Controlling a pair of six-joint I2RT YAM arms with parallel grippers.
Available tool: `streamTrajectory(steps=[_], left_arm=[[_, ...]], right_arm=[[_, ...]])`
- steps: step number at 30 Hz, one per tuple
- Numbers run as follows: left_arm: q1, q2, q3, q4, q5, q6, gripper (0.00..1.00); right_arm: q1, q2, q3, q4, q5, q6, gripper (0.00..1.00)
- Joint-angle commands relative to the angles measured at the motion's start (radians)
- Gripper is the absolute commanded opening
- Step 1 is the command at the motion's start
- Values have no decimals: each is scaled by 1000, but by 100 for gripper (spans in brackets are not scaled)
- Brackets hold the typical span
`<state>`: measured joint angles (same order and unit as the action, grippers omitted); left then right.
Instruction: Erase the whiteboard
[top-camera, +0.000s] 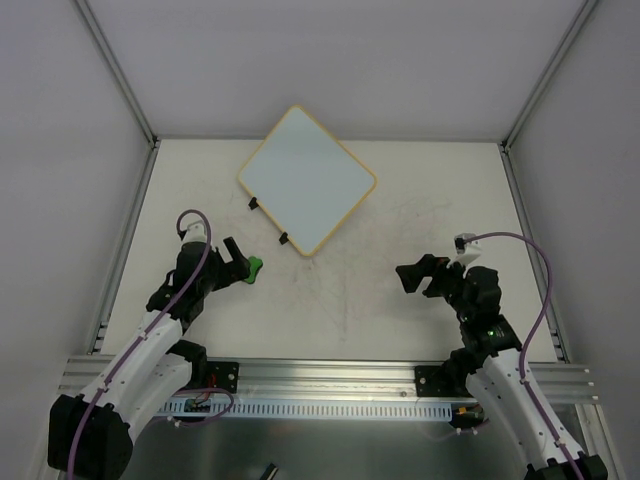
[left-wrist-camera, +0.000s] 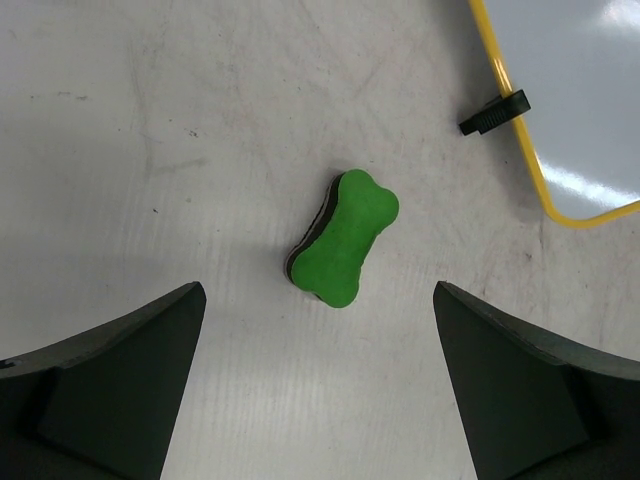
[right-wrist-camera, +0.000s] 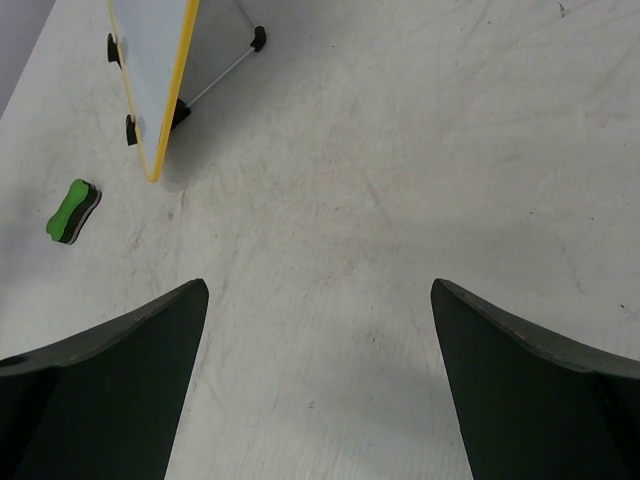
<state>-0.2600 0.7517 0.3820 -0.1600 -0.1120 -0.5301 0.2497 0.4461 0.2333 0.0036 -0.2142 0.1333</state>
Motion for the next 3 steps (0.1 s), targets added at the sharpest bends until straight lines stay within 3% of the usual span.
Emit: streamTrajectory(steps=[1, 3], left_arm=[[7, -6, -8, 34, 14, 18, 99], [7, -5, -8, 34, 14, 18, 99]], right_arm=[[8, 3, 1, 44, -13, -21, 99], [8, 2, 0, 47, -14, -21, 99]])
